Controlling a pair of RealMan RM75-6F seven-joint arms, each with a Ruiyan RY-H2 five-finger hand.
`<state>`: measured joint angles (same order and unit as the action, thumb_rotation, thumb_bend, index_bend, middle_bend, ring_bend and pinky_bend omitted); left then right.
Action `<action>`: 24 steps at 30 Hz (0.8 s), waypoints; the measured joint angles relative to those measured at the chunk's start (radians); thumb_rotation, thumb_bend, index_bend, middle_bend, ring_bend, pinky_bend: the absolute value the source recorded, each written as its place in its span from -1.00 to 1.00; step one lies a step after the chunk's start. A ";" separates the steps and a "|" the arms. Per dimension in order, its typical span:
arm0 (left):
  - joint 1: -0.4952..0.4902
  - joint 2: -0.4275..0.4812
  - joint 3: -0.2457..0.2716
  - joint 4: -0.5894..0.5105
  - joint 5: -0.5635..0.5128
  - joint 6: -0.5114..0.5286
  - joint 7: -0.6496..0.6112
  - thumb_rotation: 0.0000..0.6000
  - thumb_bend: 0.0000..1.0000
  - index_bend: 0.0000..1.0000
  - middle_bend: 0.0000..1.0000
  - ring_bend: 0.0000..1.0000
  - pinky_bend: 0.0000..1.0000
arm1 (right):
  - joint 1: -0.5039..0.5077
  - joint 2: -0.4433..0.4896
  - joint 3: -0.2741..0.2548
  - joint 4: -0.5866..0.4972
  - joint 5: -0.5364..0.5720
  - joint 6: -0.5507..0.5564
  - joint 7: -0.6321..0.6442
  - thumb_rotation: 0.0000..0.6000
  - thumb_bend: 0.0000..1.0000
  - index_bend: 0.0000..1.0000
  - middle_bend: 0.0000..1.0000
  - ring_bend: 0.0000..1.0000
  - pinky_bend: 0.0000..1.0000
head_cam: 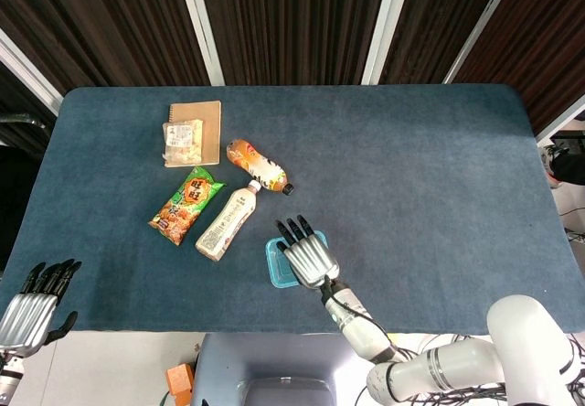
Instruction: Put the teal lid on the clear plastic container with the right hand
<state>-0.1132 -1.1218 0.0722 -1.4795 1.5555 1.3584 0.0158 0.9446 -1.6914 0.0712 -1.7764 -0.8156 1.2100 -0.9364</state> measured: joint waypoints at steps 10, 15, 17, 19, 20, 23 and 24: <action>-0.001 -0.001 0.001 -0.015 0.005 0.001 0.024 1.00 -0.27 -1.00 -0.85 -0.83 -1.00 | -0.071 0.057 -0.116 -0.070 -0.133 -0.011 0.032 1.00 0.17 -0.37 -1.00 -1.00 -1.00; 0.001 0.001 0.001 -0.020 0.002 0.001 0.031 1.00 -0.27 -1.00 -0.85 -0.82 -1.00 | -0.080 0.058 -0.110 -0.066 -0.139 -0.030 0.041 1.00 0.17 -0.36 -1.00 -1.00 -1.00; 0.001 0.001 0.000 -0.021 0.000 0.001 0.031 1.00 -0.27 -1.00 -0.85 -0.83 -1.00 | -0.082 0.058 -0.106 -0.065 -0.138 -0.038 0.042 1.00 0.17 -0.36 -1.00 -1.00 -1.00; 0.001 0.001 0.000 -0.020 0.000 0.000 0.031 1.00 -0.27 -1.00 -0.85 -0.83 -1.00 | -0.083 0.056 -0.104 -0.063 -0.135 -0.046 0.043 1.00 0.17 -0.36 -1.00 -1.00 -1.00; 0.000 0.001 0.001 -0.020 0.000 -0.001 0.030 1.00 -0.27 -1.00 -0.85 -0.83 -1.00 | -0.084 0.054 -0.102 -0.061 -0.132 -0.052 0.043 1.00 0.17 -0.36 -1.00 -1.00 -1.00; 0.001 0.001 0.001 -0.018 -0.001 -0.002 0.029 1.00 -0.27 -1.00 -0.85 -0.83 -1.00 | -0.086 0.049 -0.101 -0.051 -0.130 -0.060 0.037 1.00 0.17 -0.36 -1.00 -1.00 -1.00; 0.001 0.001 0.000 -0.017 -0.001 -0.002 0.028 1.00 -0.27 -1.00 -0.85 -0.83 -1.00 | -0.088 0.048 -0.101 -0.050 -0.129 -0.062 0.036 1.00 0.17 -0.36 -1.00 -1.00 -1.00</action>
<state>-0.1124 -1.1211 0.0726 -1.4964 1.5545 1.3569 0.0437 0.8566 -1.6439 -0.0299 -1.8262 -0.9449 1.1484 -0.9002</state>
